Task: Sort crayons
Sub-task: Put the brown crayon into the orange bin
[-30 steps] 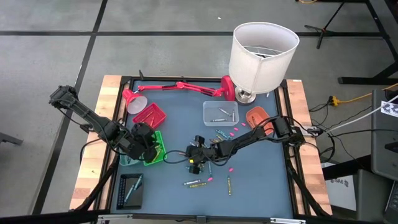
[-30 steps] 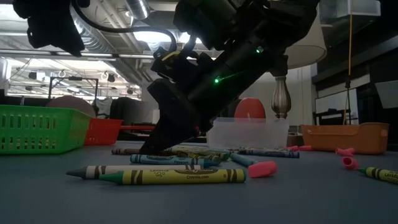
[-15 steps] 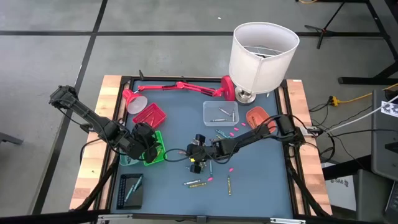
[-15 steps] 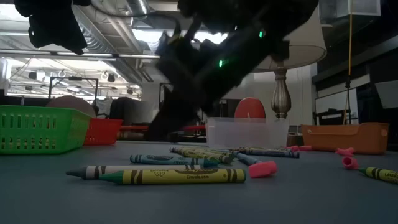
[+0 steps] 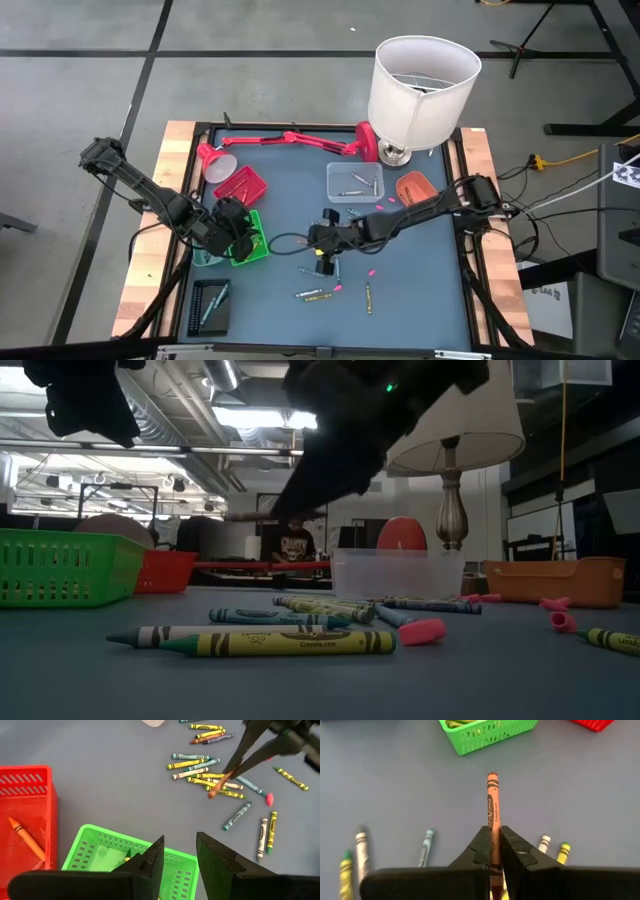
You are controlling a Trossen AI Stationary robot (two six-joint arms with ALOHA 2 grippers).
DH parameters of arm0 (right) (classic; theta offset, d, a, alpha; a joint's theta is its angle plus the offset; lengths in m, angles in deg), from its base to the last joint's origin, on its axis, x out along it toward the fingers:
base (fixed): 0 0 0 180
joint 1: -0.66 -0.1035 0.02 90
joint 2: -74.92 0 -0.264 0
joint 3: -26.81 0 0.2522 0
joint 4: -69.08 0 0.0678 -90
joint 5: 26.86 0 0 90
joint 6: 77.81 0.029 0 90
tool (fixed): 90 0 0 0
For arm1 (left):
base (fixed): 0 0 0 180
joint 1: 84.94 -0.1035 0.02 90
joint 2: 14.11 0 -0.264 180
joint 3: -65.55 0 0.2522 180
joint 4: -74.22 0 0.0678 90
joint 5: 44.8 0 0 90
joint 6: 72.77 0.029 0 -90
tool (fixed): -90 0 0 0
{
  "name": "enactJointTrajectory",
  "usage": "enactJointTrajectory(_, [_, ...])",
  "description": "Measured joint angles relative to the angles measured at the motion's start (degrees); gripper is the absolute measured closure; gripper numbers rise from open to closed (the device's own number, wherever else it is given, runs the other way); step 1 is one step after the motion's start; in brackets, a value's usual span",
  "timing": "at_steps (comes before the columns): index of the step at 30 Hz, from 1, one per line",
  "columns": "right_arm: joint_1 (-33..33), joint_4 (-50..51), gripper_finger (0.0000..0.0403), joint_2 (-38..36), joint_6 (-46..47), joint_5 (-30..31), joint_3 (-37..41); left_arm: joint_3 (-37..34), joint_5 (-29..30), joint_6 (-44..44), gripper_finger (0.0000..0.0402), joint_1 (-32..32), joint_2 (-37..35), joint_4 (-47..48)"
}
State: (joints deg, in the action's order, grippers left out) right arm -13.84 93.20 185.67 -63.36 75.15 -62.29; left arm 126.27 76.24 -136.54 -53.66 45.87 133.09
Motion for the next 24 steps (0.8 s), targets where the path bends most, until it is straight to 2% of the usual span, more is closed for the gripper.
enactJointTrajectory(4, [-0.1,5.3,0.0383,-3.3,0.0,-0.8,0.0,0.0,1.2,0.9,0.0303,0.0,0.0,-1.0])
enactJointTrajectory(13, [-0.1,18.7,0.0382,-11.4,0.5,-2.0,0.0,0.0,7.1,13.0,0.0303,-0.3,1.5,-11.0])
enactJointTrajectory(24, [-0.2,32.8,0.0382,-18.7,3.3,-2.5,0.0,0.0,7.8,25.7,0.0303,-2.9,9.8,-24.8])
